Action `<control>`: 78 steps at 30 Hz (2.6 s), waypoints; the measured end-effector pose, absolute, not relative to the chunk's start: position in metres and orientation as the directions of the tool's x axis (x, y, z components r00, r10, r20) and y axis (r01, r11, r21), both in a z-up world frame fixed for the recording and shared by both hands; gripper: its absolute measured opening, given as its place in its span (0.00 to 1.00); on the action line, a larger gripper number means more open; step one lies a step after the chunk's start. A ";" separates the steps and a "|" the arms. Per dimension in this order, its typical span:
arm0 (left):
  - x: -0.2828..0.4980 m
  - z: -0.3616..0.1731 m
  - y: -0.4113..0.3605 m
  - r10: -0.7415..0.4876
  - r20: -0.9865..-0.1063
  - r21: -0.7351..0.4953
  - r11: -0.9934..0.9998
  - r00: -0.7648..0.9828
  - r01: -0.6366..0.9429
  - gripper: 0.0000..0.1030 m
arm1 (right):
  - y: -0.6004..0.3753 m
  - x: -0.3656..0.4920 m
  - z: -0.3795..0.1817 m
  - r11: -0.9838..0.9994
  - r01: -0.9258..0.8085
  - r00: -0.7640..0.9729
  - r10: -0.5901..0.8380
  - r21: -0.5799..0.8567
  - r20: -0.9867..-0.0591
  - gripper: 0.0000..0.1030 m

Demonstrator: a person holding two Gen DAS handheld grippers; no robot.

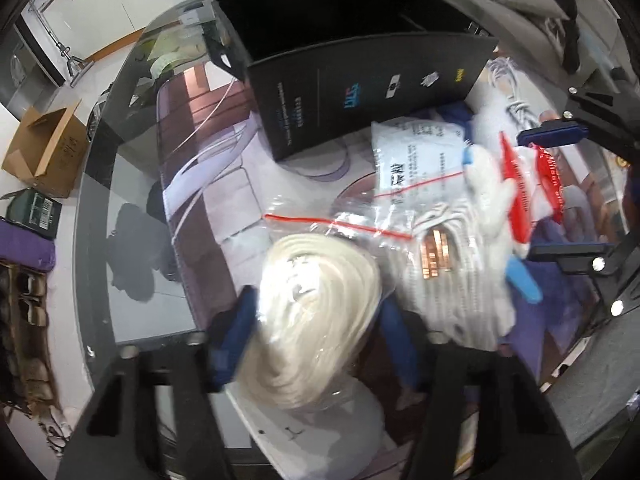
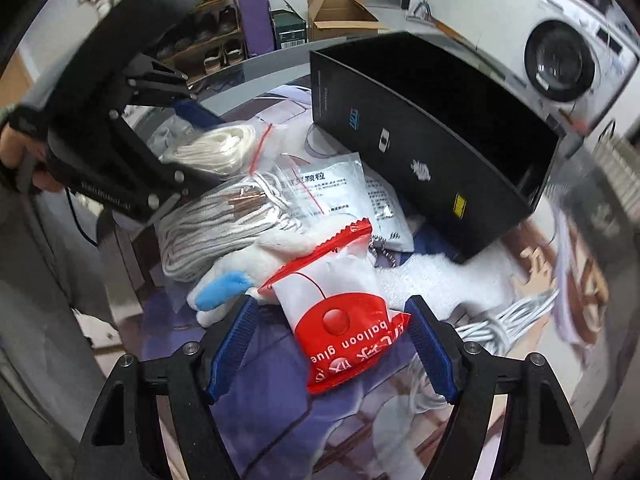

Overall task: Organize soft objects
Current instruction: 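Grasp the bag of white rope with the left tool while the right tool grasps the red balloon glue packet, then lift the rope bag with the left tool while the right tool lifts the glue packet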

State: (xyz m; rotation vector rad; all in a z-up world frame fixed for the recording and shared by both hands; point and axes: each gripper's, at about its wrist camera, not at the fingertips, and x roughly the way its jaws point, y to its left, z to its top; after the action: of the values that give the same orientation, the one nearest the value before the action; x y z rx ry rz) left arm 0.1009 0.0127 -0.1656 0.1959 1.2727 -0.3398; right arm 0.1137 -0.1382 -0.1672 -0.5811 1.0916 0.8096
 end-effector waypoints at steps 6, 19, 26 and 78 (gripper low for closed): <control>0.097 -0.157 0.005 -0.161 -0.945 -0.050 0.931 0.286 0.361 0.38 | -0.142 0.103 -0.168 0.563 -0.823 0.111 0.277 0.068 -0.955 0.57; 0.115 -0.171 0.015 -0.004 -0.957 0.092 0.943 0.289 0.319 0.82 | -0.139 0.089 -0.167 0.583 -0.811 0.117 0.248 0.052 -0.962 0.74; 0.109 -0.165 0.014 -0.119 -0.955 -0.024 0.943 0.270 0.332 0.38 | -0.129 0.079 -0.184 0.595 -0.804 0.156 0.211 0.000 -0.965 0.43; 0.006 0.018 0.004 -0.294 -0.236 0.045 0.949 0.926 0.313 0.34 | -0.199 0.026 0.015 0.824 -0.564 0.817 0.548 -0.056 -0.178 0.43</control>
State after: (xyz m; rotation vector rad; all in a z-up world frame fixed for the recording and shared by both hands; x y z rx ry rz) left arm 0.0058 0.0041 0.0180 0.0828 0.2296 -0.3113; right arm 0.0263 -0.1993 0.0146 -0.1080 0.1574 0.5940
